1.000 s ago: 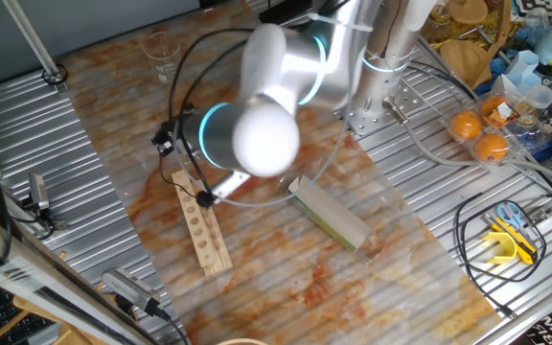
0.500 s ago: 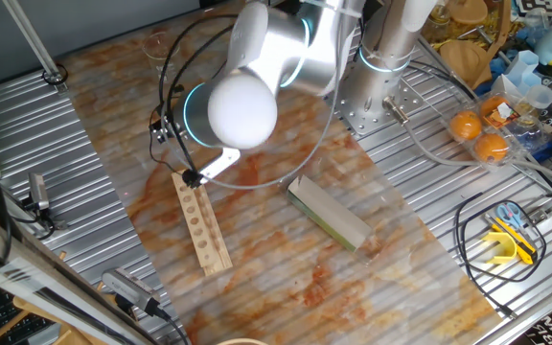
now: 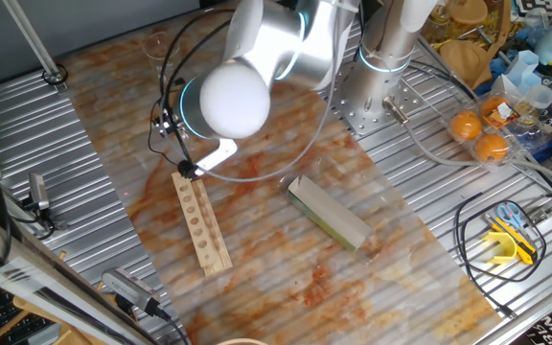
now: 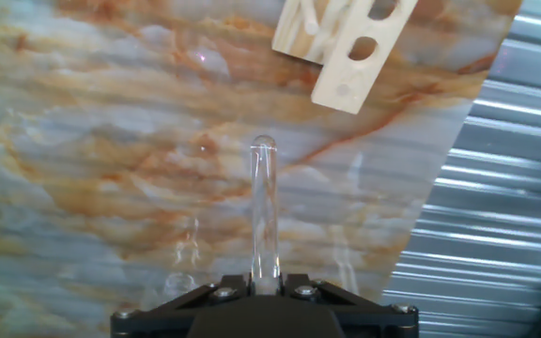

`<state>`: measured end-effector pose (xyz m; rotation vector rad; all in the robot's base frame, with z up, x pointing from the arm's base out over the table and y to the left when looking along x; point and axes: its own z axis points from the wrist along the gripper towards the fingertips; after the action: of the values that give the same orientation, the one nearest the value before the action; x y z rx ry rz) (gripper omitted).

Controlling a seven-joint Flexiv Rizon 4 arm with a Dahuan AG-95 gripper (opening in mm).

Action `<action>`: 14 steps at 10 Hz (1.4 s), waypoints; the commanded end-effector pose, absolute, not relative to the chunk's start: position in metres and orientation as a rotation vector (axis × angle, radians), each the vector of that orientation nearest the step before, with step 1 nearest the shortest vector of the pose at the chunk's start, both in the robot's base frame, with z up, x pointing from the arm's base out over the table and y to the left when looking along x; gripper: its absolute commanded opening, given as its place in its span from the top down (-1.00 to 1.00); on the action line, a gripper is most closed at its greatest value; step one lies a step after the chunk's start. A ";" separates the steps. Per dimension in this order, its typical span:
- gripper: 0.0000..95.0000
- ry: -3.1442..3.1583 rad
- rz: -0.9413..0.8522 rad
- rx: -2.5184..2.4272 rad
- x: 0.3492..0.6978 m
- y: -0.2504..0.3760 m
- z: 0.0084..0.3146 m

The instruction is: Pour out the test tube

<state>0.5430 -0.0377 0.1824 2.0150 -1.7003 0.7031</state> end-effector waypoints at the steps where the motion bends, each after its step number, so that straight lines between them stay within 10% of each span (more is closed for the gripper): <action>1: 1.00 -1.751 0.698 2.027 0.538 -0.042 0.181; 14: 1.00 -1.811 0.579 2.042 0.533 -0.074 0.189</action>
<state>0.5317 -0.0728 0.1886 2.0403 -1.8001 0.5840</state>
